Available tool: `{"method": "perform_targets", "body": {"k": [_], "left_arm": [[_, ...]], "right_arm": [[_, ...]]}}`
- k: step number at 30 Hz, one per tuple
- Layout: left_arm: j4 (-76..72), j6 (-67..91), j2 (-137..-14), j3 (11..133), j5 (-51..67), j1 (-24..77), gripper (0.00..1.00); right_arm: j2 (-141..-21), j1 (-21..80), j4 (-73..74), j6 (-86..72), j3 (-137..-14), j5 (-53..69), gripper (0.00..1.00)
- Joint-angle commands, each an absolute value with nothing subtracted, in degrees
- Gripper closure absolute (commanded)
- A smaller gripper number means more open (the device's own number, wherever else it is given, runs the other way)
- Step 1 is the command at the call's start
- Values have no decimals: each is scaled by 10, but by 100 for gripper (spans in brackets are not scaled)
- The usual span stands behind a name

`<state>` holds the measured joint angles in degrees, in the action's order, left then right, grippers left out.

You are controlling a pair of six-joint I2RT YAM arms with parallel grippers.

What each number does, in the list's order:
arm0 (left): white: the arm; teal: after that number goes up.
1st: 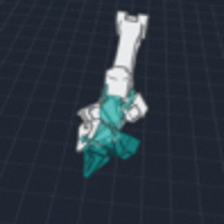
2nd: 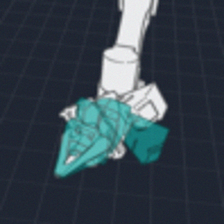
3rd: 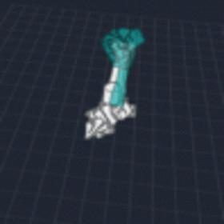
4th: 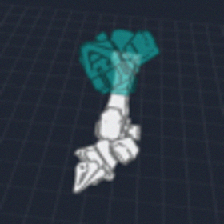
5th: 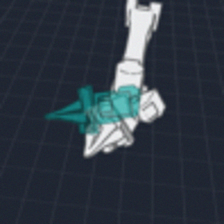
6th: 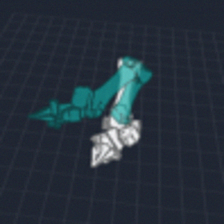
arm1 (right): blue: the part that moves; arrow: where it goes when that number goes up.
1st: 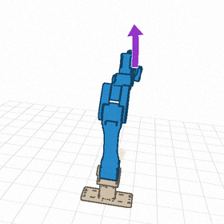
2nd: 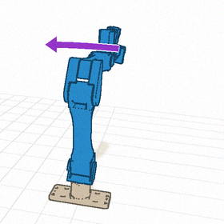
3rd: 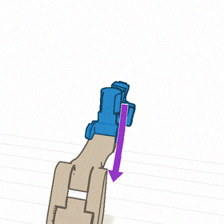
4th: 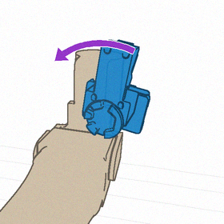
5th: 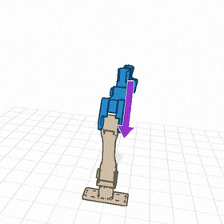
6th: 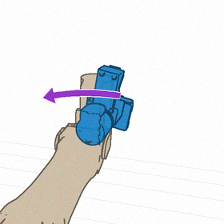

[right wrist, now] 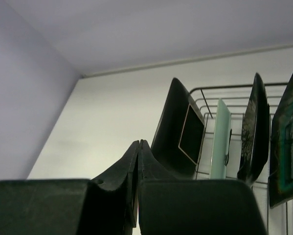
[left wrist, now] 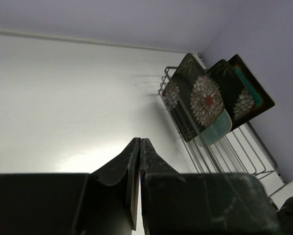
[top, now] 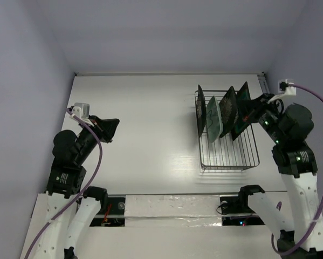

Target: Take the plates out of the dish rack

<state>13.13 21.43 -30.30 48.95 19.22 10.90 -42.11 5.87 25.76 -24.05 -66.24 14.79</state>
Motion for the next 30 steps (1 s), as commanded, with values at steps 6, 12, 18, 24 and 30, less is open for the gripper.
{"method": "perform_targets", "body": {"k": [6, 12, 18, 24, 30], "left_arm": [[144, 204, -291, 441, 174, 120, 100], [120, 214, -291, 410, 163, 126, 100], [113, 214, -286, 404, 148, 126, 86], [112, 213, -275, 401, 149, 126, 67], [111, 213, -267, 401, 148, 126, 57]], "right_arm": [[-568, 213, 281, -201, -725, -69, 100], [-657, 233, 294, -182, -770, -117, 97], [-762, 255, 317, -159, -830, -154, 21], [-869, 272, 346, -144, -895, -192, 19], [-962, 285, 411, -135, -964, -269, 27]]}}
